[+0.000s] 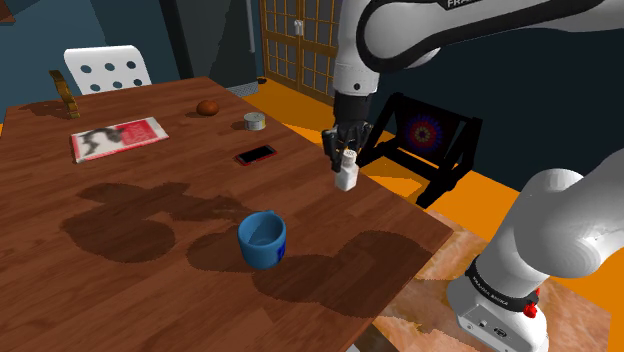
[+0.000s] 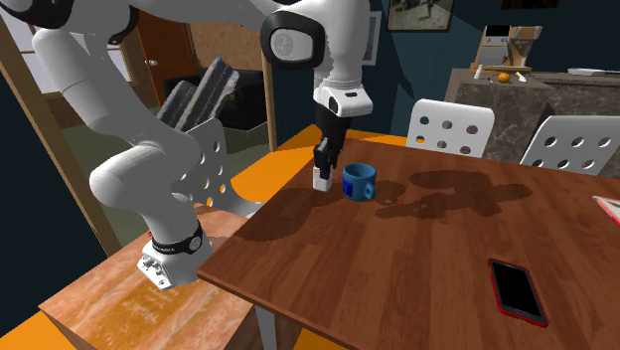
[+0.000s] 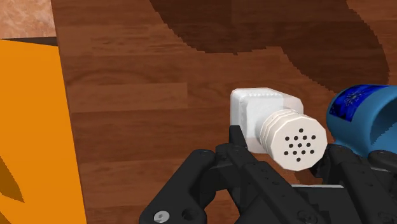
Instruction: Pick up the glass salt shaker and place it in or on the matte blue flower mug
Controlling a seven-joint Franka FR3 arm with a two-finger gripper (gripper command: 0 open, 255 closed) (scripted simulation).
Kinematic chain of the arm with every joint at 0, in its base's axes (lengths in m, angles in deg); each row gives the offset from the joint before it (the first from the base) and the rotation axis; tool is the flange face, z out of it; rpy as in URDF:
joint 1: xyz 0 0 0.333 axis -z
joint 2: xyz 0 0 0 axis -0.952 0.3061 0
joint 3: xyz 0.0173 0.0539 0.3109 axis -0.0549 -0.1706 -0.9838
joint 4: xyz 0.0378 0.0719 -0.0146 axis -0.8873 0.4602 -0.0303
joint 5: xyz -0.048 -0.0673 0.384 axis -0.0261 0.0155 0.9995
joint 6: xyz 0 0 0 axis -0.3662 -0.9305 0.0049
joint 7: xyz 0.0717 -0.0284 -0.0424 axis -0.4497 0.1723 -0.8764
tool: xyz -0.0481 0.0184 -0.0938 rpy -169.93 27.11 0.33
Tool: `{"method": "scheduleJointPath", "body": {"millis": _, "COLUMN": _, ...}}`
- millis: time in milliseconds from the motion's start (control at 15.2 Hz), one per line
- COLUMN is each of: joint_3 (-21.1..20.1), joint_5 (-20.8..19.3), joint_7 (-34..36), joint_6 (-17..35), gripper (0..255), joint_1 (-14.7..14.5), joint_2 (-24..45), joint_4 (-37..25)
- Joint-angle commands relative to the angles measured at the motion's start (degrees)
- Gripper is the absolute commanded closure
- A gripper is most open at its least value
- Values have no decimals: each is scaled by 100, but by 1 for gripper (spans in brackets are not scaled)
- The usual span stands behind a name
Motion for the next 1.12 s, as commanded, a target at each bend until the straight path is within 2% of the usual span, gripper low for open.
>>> {"method": "scheduleJointPath", "body": {"millis": 0, "joint_3": 22, "joint_5": -20, "joint_7": 8, "joint_6": -169, "gripper": 255, "joint_1": 11, "joint_2": -18, "joint_4": -147}}
{"method": "scheduleJointPath", "body": {"millis": 264, "joint_3": 44, "joint_5": -41, "joint_7": 41, "joint_6": -443, "gripper": 255, "joint_1": 18, "joint_2": -56, "joint_4": -385}}
{"method": "scheduleJointPath", "body": {"millis": 660, "joint_3": -512, "joint_5": 20, "joint_7": 808, "joint_6": -315, "gripper": 255, "joint_1": -191, "joint_2": 822, "joint_4": -1263}}
{"method": "scheduleJointPath", "body": {"millis": 1056, "joint_3": -1008, "joint_5": -180, "joint_7": 1623, "joint_6": -292, "gripper": 255, "joint_1": -391, "joint_2": 1851, "joint_4": -2369}}
